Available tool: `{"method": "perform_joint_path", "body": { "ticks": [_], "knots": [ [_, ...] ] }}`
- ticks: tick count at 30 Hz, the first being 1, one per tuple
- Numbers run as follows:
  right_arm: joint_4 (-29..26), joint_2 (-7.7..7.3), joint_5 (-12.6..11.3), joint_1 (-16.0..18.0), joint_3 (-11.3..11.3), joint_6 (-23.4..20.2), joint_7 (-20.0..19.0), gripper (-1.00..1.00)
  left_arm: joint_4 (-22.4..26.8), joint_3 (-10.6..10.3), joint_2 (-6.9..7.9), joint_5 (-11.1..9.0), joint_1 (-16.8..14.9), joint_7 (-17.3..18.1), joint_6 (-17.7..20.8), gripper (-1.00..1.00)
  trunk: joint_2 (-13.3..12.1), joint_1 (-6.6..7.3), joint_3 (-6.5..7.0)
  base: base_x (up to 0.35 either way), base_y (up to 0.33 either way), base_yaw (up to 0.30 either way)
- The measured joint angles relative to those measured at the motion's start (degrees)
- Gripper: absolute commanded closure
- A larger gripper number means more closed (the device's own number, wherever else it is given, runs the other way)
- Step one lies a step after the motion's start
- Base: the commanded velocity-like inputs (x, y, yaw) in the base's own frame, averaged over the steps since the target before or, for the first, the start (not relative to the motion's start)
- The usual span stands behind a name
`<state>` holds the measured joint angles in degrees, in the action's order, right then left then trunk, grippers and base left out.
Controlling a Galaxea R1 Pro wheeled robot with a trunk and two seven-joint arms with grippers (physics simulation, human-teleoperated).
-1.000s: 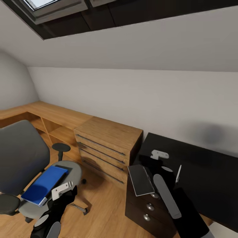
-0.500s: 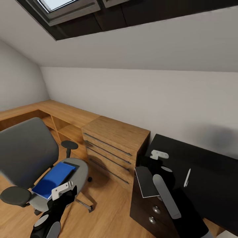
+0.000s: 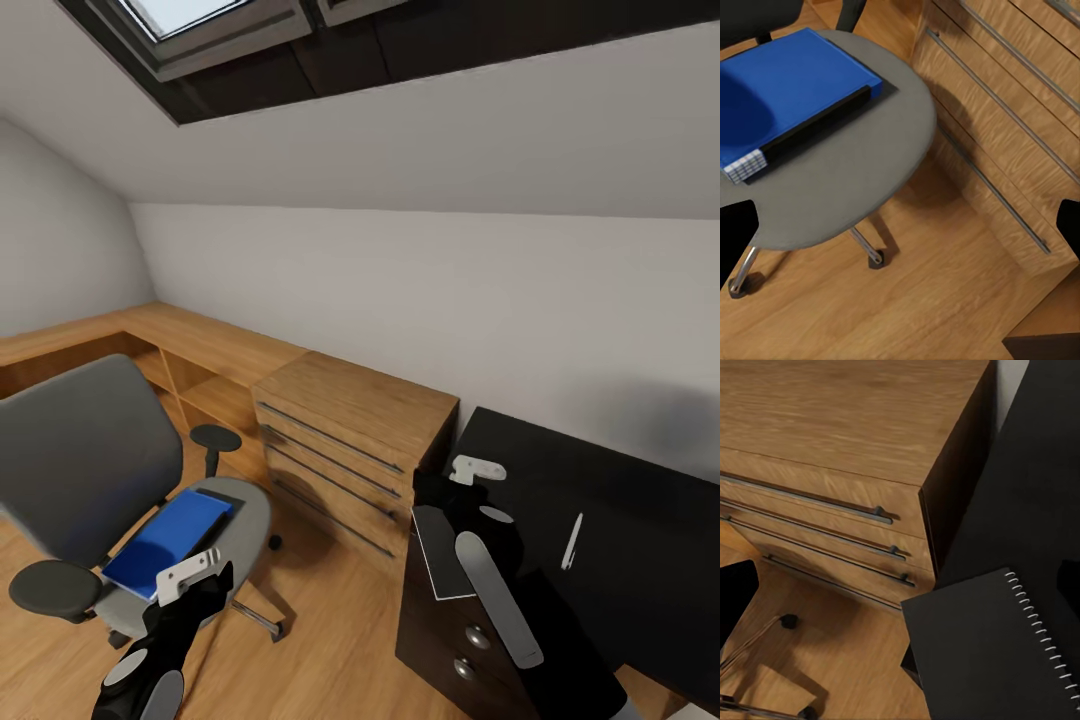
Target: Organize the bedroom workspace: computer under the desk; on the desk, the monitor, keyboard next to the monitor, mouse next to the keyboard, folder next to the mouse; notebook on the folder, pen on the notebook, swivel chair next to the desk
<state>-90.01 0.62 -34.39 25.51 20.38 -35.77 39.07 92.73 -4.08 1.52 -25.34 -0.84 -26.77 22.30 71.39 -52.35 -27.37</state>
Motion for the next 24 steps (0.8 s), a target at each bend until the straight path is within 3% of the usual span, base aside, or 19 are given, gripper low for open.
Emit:
{"method": "perform_joint_path", "body": {
  "ticks": [5, 19, 21, 24],
  "knots": [
    [0.0, 0.00, 0.0, 0.0, 0.0, 0.0, 0.1, -1.00, 0.0, 0.0, 0.00, 0.0, 0.0, 0.0, 0.0, -1.00, 0.0, 0.00, 0.00, 0.000, 0.000, 0.068],
    [0.2, 0.02, 0.0, 0.0, 0.2, 0.0, 0.1, -1.00, 0.0, 0.2, 0.08, 0.0, 0.0, 0.0, -0.2, -1.00, 0.0, 0.00, 0.00, 0.000, 0.000, 0.255],
    [0.2, 0.01, 0.0, 0.0, 0.2, 0.0, 0.0, -1.00, 0.0, 1.0, 0.13, 0.0, 0.0, 0.0, -0.3, -1.00, 0.0, 0.00, 0.00, 0.000, 0.000, 0.273],
    [0.2, 0.01, 0.0, 0.0, 0.2, 0.0, 0.0, -1.00, 0.0, 4.4, 0.18, -0.1, 0.0, -0.1, -0.4, -1.00, 0.0, 0.00, 0.00, 0.000, 0.000, 0.274]
  ]
}}
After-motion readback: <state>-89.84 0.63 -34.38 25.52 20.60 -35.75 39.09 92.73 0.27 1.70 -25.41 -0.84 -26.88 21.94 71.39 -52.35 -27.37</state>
